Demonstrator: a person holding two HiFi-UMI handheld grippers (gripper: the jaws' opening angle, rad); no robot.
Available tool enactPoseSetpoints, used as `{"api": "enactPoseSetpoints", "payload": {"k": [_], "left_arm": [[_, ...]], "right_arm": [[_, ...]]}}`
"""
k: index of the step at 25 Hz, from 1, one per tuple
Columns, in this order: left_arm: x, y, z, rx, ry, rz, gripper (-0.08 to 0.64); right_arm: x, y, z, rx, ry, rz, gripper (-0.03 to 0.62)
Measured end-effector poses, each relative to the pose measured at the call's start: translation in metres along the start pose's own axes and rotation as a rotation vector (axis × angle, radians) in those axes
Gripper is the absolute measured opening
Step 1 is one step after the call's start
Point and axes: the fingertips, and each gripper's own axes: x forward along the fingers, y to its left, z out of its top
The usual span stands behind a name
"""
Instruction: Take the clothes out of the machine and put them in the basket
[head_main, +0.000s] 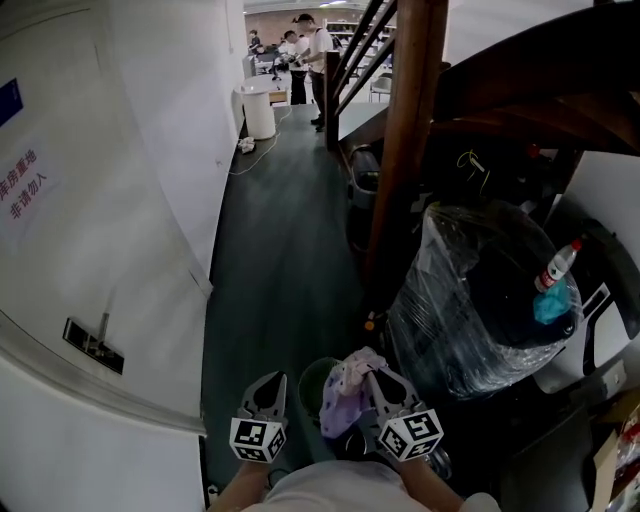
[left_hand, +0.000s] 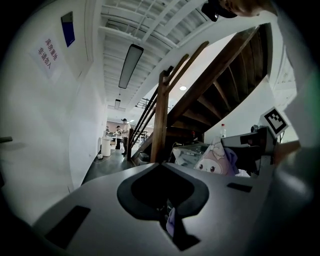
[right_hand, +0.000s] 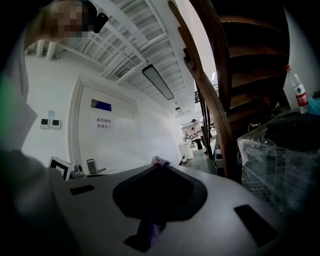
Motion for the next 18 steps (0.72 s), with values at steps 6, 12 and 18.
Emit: {"api": "enactPoseSetpoints", "payload": {"k": [6, 12, 18], "left_arm": [[0.032, -0.01, 0.005, -0.013, -0.004, 0.092, 0.02], [0.047, -0.021, 0.003, -0.018, -0.001, 0.157, 0.02], [0.054, -0.017, -0.003, -0.022, 0.019, 0.175, 0.02]], "right_arm": [[0.024, -0.036, 0.006, 0.001, 0.034, 0.098, 0.021], [0.042, -0.062, 0.006, -0.004, 0.061, 0.165, 0.021], [0.051, -0.072, 0.01, 0.013, 0.054, 0.166, 0.021]]}}
